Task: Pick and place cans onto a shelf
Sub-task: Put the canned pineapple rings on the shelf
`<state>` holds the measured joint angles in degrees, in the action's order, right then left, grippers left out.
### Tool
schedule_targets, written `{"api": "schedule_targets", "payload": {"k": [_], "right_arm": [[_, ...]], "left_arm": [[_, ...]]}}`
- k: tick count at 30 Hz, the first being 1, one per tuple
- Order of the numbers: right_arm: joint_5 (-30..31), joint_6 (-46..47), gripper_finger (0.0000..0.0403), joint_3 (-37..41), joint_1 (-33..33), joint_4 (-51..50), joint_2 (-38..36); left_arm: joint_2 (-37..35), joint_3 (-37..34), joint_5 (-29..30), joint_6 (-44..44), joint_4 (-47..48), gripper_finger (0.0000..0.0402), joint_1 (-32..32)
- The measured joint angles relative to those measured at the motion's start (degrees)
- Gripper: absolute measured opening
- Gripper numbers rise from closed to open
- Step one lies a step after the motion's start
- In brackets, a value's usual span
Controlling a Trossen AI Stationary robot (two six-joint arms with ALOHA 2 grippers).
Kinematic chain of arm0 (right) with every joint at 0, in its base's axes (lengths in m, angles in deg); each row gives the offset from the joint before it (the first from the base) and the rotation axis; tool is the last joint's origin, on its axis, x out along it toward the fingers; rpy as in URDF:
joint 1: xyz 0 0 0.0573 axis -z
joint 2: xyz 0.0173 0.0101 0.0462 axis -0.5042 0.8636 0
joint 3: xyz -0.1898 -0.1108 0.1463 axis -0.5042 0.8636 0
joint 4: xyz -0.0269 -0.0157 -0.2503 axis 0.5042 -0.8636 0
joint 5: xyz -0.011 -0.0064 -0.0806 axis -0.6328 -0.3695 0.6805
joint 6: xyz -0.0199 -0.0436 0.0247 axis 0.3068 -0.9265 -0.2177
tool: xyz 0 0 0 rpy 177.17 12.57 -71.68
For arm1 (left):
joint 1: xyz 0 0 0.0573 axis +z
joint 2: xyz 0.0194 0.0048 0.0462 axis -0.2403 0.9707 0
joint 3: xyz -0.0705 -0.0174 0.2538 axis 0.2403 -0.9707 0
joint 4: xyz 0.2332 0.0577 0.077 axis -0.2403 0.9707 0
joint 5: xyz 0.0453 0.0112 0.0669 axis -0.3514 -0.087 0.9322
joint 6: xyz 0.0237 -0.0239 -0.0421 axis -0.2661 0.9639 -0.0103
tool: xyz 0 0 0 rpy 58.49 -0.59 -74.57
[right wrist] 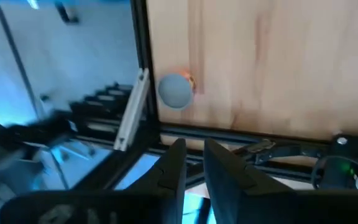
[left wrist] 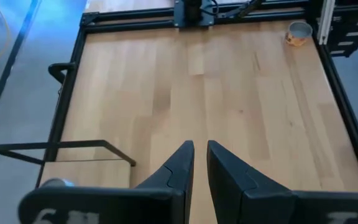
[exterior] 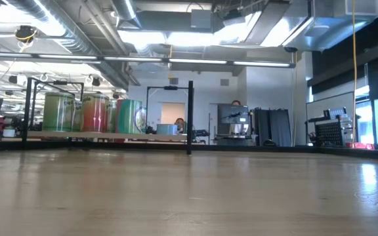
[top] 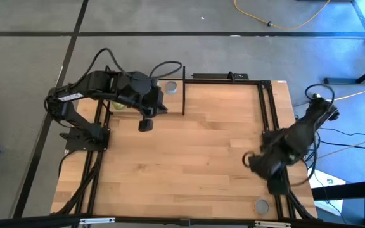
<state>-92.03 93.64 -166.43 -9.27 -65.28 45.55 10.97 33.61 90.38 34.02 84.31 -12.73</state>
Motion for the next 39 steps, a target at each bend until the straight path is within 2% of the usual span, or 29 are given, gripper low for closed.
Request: {"api": "schedule_targets", "payload": {"k": [8, 15, 25, 32, 39], "right_arm": [[-2.3, 1.0, 0.0059, 13.7, -9.0, 18.7, 4.1], [-2.8, 2.9, 0.0059, 21.7, -11.3, 34.4, 7.1], [1.0, 0.8, 0.0059, 30.9, -12.7, 41.4, 11.3], [-0.2, 1.6, 0.0059, 37.1, -14.7, 47.5, 11.9], [-0.3, 2.5, 0.0059, 39.1, -15.4, 52.4, 11.9]], "left_arm": [[0.2, 0.0, 0.8, 1.7, 0.2, 0.0039, -1.6], [0.2, 0.0, 0.9, 1.7, 0.2, 0.0039, -1.6], [0.2, 0.0, 2.3, 1.7, 0.2, 0.0039, -1.6], [0.2, 0.0, 2.6, 1.8, 0.2, 0.0039, -1.6], [0.2, 0.0, 3.5, 1.8, 0.1, 0.0039, -1.6]]}}
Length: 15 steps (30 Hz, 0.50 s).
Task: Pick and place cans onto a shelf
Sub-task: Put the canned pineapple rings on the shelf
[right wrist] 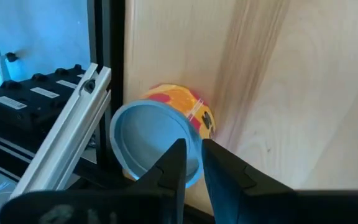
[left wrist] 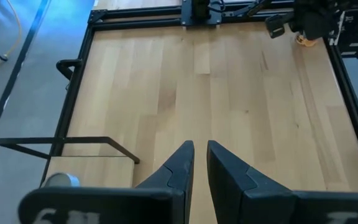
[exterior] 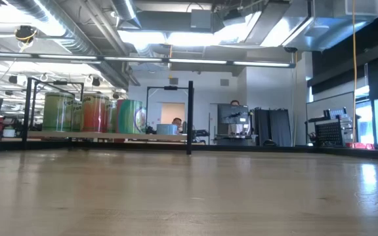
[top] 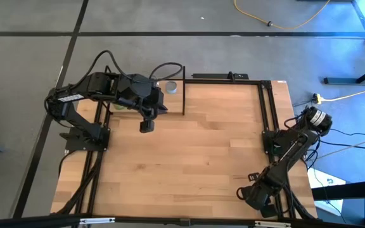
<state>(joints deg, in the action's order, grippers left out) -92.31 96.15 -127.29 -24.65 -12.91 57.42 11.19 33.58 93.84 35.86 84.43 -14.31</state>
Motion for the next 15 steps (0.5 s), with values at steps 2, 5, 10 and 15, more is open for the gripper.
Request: {"api": "schedule_targets", "payload": {"k": [2, 5, 10, 15], "right_arm": [[0.2, 0.2, 0.0059, 0.7, -0.1, 0.8, -0.2], [0.5, 0.3, 0.0059, 1.6, -0.2, 1.0, 0.0], [1.1, 0.2, 0.0059, 1.9, -0.2, 1.3, 0.0], [4.9, 0.4, 0.0059, 1.9, -0.2, 1.4, 0.0]], "left_arm": [[0.0, 0.0, 0.0, 0.0, -0.3, 0.0039, 0.0], [0.0, 0.0, 0.0, 0.0, -0.4, 0.0039, 0.0], [0.0, 0.0, 0.0, 0.0, -0.4, 0.0039, 0.0], [0.0, 0.0, 0.0, 0.0, -0.4, 0.0039, 0.0]]}}
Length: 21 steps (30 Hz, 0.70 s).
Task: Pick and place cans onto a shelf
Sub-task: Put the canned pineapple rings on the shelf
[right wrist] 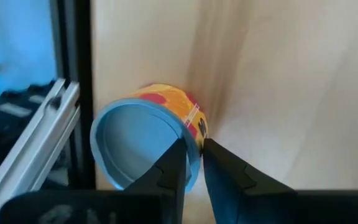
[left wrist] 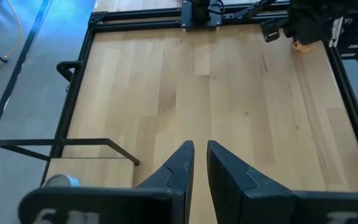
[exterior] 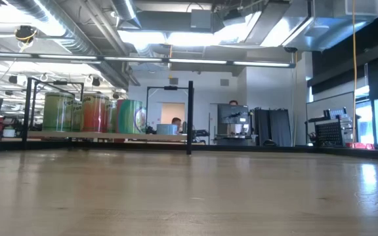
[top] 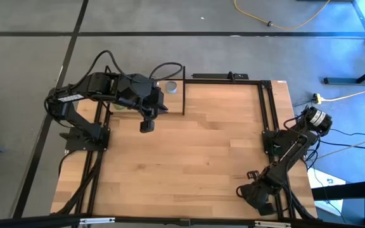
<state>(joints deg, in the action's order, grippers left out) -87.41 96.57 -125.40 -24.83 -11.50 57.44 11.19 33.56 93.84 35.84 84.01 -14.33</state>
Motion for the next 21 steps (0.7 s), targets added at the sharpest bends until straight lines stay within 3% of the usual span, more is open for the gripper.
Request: {"api": "schedule_targets", "payload": {"k": [4, 7, 12, 21], "right_arm": [[4.1, 4.0, 0.0045, -0.2, 0.0, -0.5, 0.0], [4.5, 8.6, 0.0018, -0.3, 0.2, -0.7, 0.6], [5.5, 15.7, 0.0014, -0.4, 2.2, -0.9, 0.5], [8.6, 12.8, 0.0013, -8.4, 11.4, -15.0, 0.7]], "left_arm": [[0.0, 0.0, 0.0, 0.0, 0.0, 0.0039, 0.0], [0.0, 0.0, 0.0, 0.0, 0.0, 0.0039, 0.0], [0.0, 0.0, 0.0, 0.0, 0.0, 0.0039, 0.0], [0.0, 0.0, 0.0, 0.0, 0.5, 0.0039, 0.0]]}}
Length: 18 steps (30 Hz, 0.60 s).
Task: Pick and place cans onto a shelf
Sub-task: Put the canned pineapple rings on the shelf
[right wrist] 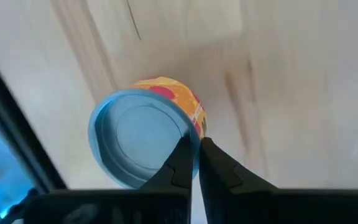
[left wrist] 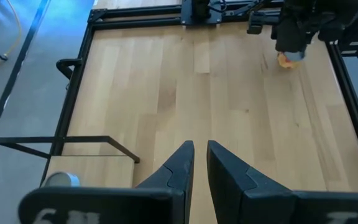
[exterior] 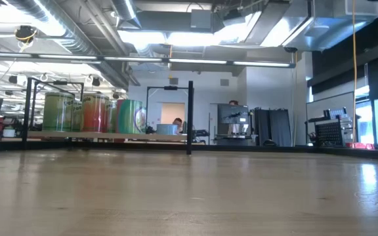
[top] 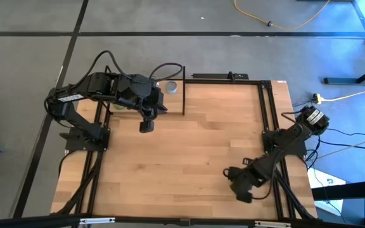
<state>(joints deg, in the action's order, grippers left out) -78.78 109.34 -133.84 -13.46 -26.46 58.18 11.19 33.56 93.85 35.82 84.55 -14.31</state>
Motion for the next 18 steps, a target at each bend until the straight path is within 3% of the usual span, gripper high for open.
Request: {"api": "schedule_targets", "payload": {"k": [9, 18], "right_arm": [[3.1, -13.6, 0.0013, -12.5, 13.3, -13.2, 0.0], [15.4, -26.9, 0.0013, -26.6, 28.1, -17.2, -0.1]], "left_arm": [[0.0, 0.0, 0.0, -0.2, 1.6, 0.0039, 0.0], [0.0, 0.0, -0.6, -0.1, 3.7, 0.0039, 0.0]]}}
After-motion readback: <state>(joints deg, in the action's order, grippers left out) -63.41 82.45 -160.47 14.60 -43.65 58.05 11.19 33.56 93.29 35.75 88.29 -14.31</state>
